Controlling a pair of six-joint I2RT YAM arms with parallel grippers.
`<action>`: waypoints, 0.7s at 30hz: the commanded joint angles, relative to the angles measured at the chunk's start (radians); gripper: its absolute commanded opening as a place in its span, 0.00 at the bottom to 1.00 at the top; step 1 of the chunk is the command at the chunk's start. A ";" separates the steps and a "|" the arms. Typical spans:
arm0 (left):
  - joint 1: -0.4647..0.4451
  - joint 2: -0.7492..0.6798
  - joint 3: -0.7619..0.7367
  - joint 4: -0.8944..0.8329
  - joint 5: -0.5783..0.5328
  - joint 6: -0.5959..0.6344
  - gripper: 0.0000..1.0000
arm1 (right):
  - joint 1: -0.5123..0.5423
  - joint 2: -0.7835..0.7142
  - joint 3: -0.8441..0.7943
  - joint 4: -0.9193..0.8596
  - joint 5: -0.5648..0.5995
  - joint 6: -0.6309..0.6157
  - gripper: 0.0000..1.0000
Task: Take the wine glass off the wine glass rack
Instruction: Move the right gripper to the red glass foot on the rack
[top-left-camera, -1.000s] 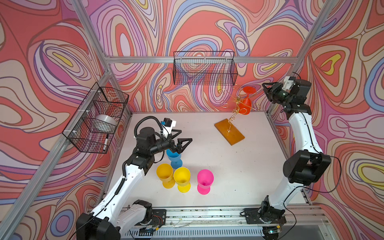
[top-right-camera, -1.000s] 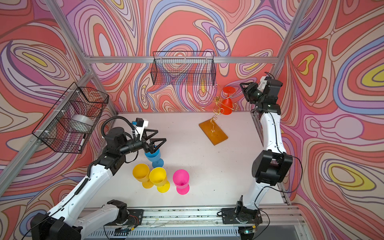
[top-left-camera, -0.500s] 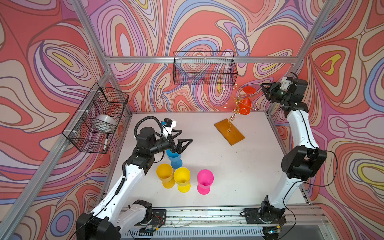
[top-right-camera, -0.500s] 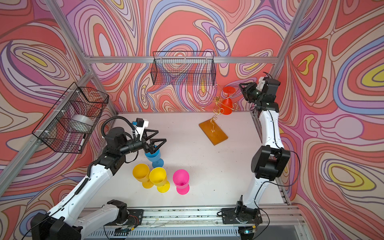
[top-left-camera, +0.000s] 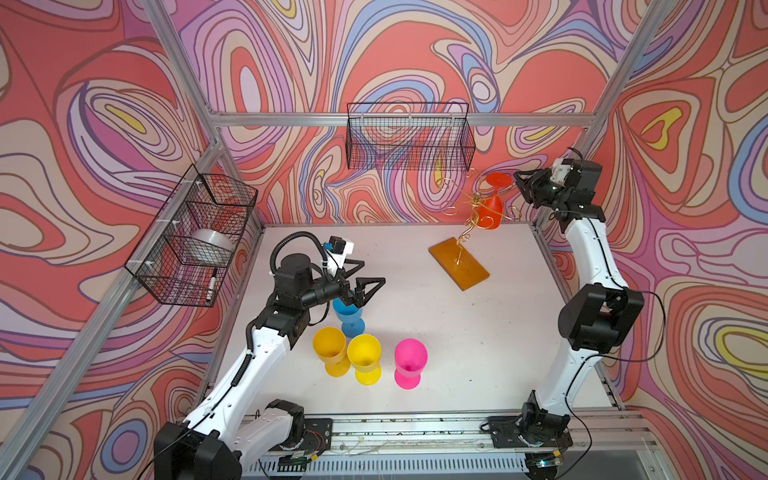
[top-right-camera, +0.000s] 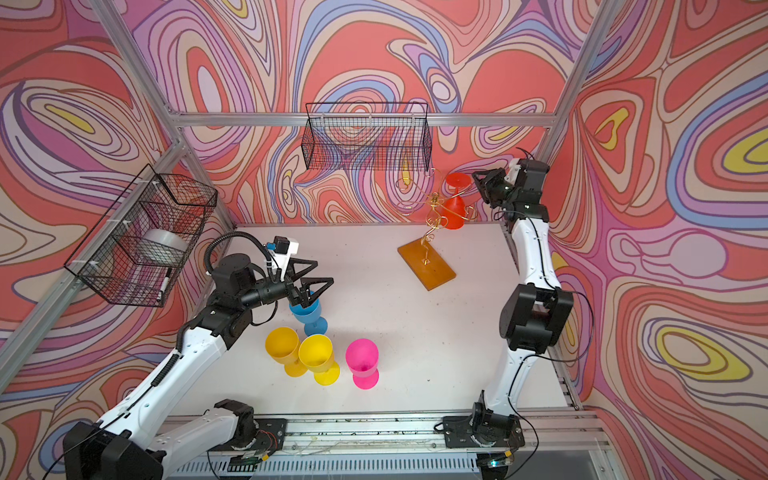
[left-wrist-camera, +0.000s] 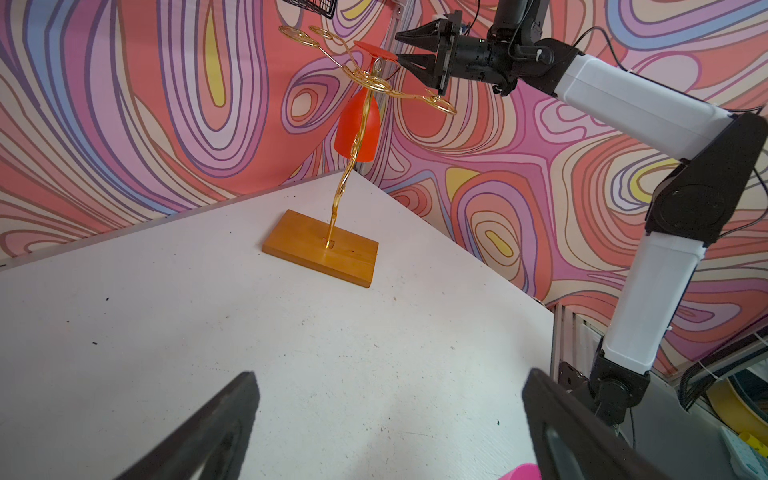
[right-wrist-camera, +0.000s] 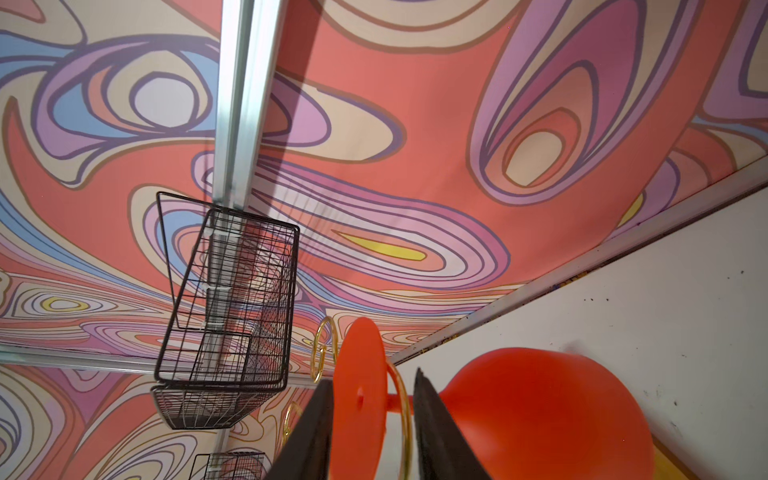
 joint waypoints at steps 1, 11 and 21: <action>-0.008 0.006 0.005 0.013 0.021 0.023 0.99 | 0.012 0.022 0.053 -0.001 0.018 -0.002 0.33; -0.011 0.002 0.011 0.000 0.018 0.030 0.99 | 0.043 0.070 0.129 -0.031 0.036 -0.013 0.30; -0.011 0.000 0.014 -0.006 0.012 0.033 0.99 | 0.051 0.037 0.128 -0.080 0.109 -0.061 0.29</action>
